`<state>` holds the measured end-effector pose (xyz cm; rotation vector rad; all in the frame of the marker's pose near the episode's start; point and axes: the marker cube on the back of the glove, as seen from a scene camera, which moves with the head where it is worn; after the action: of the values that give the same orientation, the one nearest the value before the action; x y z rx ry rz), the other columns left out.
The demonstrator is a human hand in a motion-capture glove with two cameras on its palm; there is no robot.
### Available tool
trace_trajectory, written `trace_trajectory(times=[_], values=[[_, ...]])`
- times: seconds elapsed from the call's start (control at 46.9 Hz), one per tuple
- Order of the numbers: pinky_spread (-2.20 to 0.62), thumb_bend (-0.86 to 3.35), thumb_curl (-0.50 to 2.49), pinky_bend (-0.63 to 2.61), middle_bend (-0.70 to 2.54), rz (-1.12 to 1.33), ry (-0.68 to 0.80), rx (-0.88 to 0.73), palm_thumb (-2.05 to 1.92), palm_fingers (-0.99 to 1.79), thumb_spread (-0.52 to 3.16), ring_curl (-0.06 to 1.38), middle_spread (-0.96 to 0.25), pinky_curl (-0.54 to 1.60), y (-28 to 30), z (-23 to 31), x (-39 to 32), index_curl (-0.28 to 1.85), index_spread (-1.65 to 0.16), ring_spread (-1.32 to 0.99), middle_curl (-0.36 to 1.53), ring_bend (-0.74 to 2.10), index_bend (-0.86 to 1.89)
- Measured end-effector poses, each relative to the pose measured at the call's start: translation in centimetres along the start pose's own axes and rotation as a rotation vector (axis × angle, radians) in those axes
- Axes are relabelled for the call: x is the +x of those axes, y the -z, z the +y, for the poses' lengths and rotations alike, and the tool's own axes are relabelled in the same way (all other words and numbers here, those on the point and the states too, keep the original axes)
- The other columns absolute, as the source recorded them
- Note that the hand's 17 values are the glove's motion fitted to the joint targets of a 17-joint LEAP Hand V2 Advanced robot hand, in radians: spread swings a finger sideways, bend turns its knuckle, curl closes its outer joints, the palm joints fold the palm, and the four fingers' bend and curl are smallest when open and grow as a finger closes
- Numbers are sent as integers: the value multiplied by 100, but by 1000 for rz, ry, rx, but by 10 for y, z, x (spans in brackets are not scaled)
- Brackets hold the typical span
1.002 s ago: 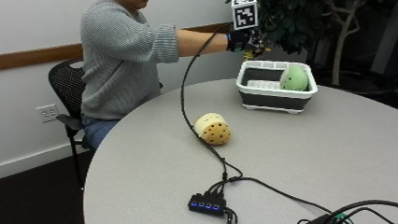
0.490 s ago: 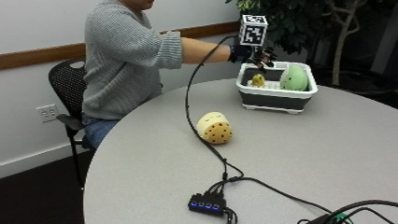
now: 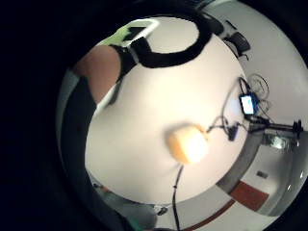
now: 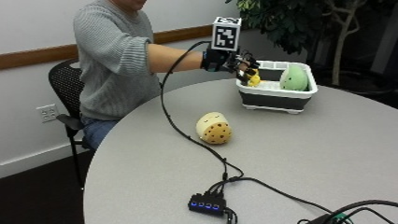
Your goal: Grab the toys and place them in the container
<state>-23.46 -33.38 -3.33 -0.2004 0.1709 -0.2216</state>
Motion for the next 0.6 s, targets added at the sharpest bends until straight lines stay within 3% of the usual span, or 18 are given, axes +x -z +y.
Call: trace_trajectory(times=[0.171,0.298,0.597], values=[[-1,-2,32,113,15,-147,-226,15,0,-8,128,26,-16,37,3,51,96,24,-33,-16,37,52,18],[0,-2,32,109,15,-174,-282,-10,0,-7,128,25,-16,36,-17,64,125,26,-34,-14,36,48,19],[2,-1,32,111,11,-80,-362,-215,1,-17,127,22,-14,36,-173,43,100,30,-35,-7,30,32,16]])
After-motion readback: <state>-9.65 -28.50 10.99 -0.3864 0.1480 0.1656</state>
